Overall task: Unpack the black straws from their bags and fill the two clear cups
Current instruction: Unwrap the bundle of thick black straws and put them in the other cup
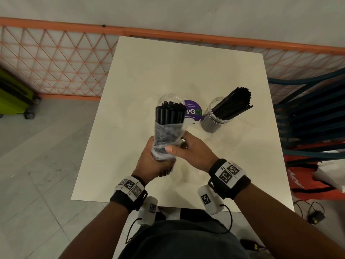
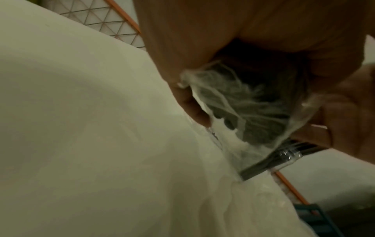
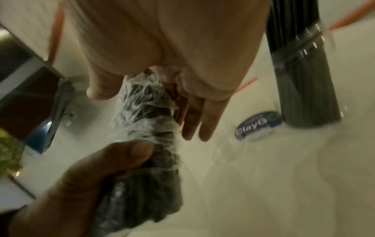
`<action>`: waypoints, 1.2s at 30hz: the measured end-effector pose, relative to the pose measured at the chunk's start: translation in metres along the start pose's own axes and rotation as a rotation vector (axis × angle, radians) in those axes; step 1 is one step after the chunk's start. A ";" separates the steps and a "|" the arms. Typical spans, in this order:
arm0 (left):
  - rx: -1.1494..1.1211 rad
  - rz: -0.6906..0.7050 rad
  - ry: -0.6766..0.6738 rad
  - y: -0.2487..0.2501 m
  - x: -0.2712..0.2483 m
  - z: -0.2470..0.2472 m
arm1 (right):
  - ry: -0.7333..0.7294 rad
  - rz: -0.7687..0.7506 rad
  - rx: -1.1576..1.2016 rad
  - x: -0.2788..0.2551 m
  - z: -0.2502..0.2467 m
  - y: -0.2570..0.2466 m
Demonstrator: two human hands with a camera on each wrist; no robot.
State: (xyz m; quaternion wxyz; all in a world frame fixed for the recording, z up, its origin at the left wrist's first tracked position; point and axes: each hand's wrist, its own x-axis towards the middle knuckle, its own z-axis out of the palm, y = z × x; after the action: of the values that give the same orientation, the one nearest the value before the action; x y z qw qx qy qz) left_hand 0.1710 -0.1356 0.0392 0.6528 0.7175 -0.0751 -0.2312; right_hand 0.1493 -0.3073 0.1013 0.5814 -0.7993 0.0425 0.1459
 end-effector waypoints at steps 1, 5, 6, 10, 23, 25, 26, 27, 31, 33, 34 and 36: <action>-0.057 0.018 -0.039 0.000 0.001 -0.004 | 0.010 -0.030 -0.111 -0.003 -0.005 -0.001; -0.265 -0.090 -0.118 0.010 0.001 -0.012 | 0.271 -0.328 -0.654 -0.017 -0.026 -0.003; -0.294 -0.098 -0.128 0.011 0.001 -0.015 | 0.356 -0.482 -0.805 -0.019 -0.031 -0.003; -0.294 -0.117 -0.239 0.023 0.003 -0.024 | 0.273 -0.974 -1.285 -0.011 -0.032 -0.011; 0.021 -0.170 -0.510 0.135 0.014 -0.050 | 0.127 -1.210 -1.184 0.047 -0.028 -0.062; -0.101 -0.231 -0.471 0.146 0.018 -0.057 | 0.231 -1.124 -1.093 0.055 -0.029 -0.067; -0.158 -0.260 -0.449 0.150 0.021 -0.060 | 0.265 -1.092 -1.057 0.059 -0.030 -0.068; -0.182 -0.285 -0.426 0.156 0.024 -0.061 | 0.294 -1.081 -1.031 0.062 -0.031 -0.070; -0.093 -0.256 -0.432 0.183 0.042 -0.065 | 0.322 -0.976 -0.900 0.071 -0.037 -0.086; -0.133 -0.201 -0.434 0.197 0.057 -0.066 | 0.339 -0.813 -0.755 0.078 -0.044 -0.096; -0.116 -0.166 -0.412 0.204 0.064 -0.064 | 0.364 -0.726 -0.688 0.081 -0.047 -0.098; 0.015 -0.102 -0.368 0.213 0.079 -0.062 | 0.417 -0.540 -0.566 0.089 -0.051 -0.096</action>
State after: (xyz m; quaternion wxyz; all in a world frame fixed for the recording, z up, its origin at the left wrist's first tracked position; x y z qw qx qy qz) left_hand 0.3085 -0.1411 0.2306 0.6101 0.6707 -0.1587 -0.3908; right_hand 0.2664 -0.3155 0.1787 0.3360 -0.9218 -0.0931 -0.1696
